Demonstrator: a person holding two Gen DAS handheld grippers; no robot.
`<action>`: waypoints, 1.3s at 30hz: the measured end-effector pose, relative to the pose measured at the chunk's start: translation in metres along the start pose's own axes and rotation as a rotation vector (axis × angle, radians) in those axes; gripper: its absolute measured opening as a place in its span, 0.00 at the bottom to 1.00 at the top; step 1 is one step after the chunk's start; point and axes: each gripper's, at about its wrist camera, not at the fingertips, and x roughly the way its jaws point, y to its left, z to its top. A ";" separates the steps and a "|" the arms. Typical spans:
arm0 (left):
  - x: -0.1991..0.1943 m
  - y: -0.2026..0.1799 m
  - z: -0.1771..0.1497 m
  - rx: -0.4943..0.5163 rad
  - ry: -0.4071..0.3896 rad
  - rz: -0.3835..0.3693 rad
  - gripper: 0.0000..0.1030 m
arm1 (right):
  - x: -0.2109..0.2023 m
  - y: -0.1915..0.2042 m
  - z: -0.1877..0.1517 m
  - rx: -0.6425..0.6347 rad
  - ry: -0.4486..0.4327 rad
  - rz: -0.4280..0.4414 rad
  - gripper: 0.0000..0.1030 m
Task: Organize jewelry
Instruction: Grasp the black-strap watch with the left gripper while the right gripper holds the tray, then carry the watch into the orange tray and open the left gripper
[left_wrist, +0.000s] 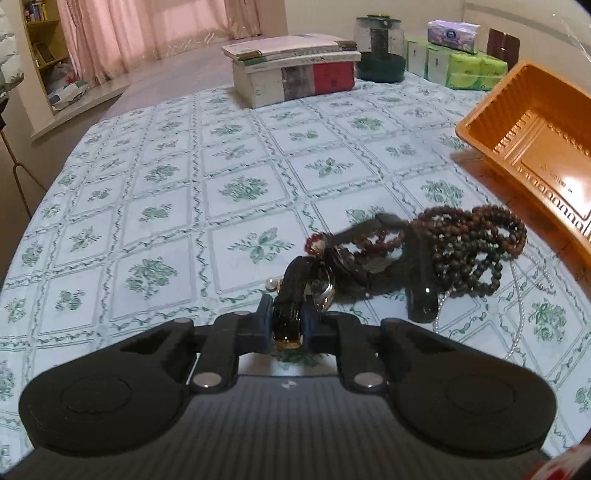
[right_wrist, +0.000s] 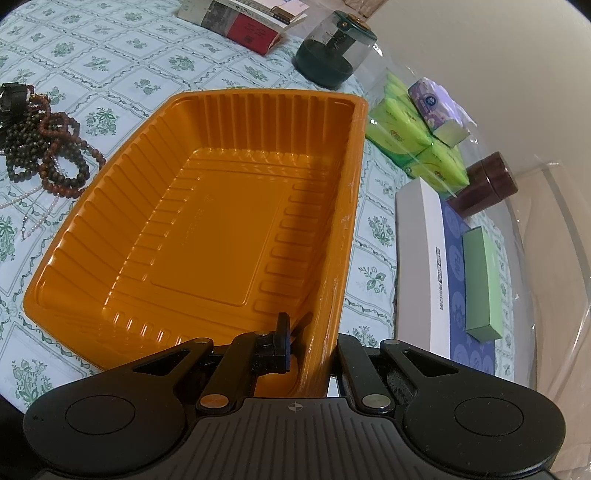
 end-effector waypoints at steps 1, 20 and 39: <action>-0.004 0.002 0.002 0.000 -0.003 0.002 0.13 | 0.000 0.000 0.000 0.000 -0.001 0.000 0.05; -0.059 -0.045 0.048 0.086 -0.119 -0.104 0.13 | -0.002 0.002 -0.001 0.003 -0.011 -0.002 0.05; -0.024 -0.231 0.073 0.209 -0.122 -0.456 0.13 | -0.002 0.002 -0.001 0.002 -0.014 -0.001 0.05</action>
